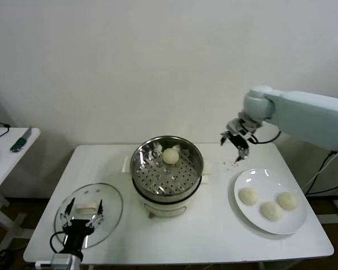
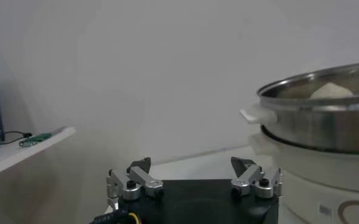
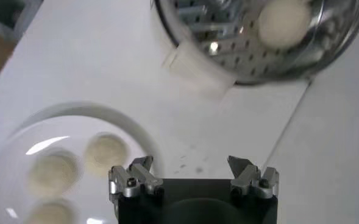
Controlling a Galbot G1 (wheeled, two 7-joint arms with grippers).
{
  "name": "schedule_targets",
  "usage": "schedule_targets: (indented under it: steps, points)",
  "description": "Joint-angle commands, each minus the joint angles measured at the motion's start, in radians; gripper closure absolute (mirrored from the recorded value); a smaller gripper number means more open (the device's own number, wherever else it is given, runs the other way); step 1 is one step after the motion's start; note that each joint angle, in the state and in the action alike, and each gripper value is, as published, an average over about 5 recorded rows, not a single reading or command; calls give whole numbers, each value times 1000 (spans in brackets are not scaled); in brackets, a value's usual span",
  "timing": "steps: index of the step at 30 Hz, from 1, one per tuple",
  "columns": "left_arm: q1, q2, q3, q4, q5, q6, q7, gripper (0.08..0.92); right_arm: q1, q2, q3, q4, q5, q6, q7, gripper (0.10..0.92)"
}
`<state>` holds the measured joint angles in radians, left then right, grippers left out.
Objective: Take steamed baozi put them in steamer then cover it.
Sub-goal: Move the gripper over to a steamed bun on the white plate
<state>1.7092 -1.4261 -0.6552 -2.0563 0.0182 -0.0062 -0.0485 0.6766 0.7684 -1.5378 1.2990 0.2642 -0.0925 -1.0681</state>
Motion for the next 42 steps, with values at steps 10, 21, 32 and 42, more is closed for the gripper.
schedule_targets:
  steps: [10,21,32,42]
  points:
    - [8,-5,-8,-37,-21,26,2,177,-406,-161,235,-102,-27,-136,16,203]
    - [2,-11,2,-44,-17,38,0,177,-517,-107,344,-177,-59,-105,28,203]
    - [9,-12,4,-37,-11,33,0,177,-560,-74,402,-226,-97,-75,30,203]
    - [6,-11,8,-31,0,31,0,177,-563,-45,416,-255,-109,-55,19,232]
